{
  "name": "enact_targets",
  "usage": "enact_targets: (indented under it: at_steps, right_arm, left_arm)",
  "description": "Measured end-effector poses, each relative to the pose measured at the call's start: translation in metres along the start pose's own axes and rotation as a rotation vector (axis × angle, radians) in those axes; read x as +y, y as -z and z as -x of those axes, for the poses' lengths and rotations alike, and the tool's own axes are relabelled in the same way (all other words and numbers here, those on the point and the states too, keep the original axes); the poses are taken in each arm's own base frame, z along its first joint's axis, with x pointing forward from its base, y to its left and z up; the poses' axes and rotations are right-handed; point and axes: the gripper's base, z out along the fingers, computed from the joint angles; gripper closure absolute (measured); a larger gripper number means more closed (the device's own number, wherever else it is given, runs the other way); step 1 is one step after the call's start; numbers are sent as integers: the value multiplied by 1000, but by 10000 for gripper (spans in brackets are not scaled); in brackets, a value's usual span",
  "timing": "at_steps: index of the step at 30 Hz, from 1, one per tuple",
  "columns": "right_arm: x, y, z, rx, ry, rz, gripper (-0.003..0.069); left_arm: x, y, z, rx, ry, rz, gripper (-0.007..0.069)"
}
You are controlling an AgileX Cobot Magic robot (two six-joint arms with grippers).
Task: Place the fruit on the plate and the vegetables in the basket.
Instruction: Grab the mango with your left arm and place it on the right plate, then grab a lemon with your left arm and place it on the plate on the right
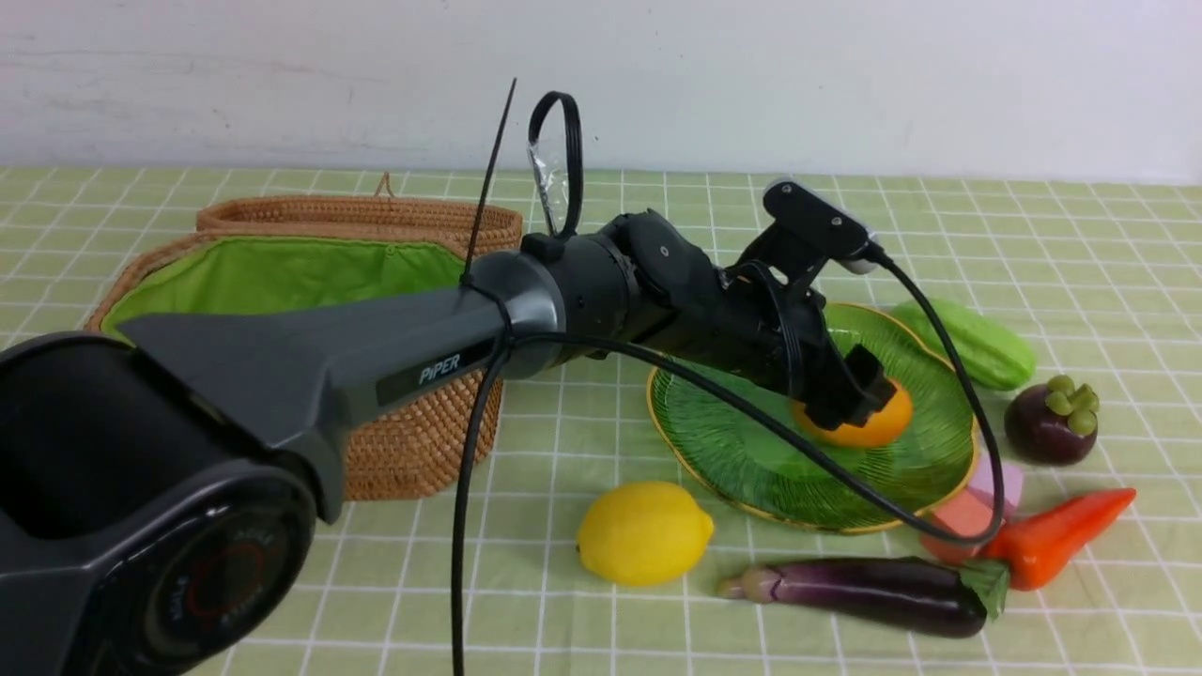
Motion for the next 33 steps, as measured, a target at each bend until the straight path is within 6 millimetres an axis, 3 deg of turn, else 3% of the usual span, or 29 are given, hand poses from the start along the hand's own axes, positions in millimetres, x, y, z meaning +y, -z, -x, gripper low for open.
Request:
enact_targets:
  at_steps: [4, 8, 12, 17, 23, 28, 33]
  right_arm:
    - [0, 0, -1, 10, 0, 0, 536]
    - [0, 0, -5, 53, -1, 0, 533]
    - [2, 0, -9, 97, -15, 22, 531]
    - [5, 1, -10, 107, 5, 56, 529]
    - [7, 1, -11, 121, 15, 81, 524]
    - [8, 1, -13, 143, 10, 94, 519]
    - [10, 2, -14, 152, 2, 113, 515]
  left_arm:
    - [-5, 12, 12, -11, 30, -26, 47]
    - [-15, 42, 38, -45, 104, -52, 125]
    - [-26, 85, 62, -4, 192, -51, 321]
    - [-33, 131, 71, 134, 171, 21, 617]
    - [-43, 192, 78, 262, 199, 116, 638]
    - [-58, 241, 79, 255, 220, 136, 638]
    - [-73, 273, 44, 288, 277, 145, 638]
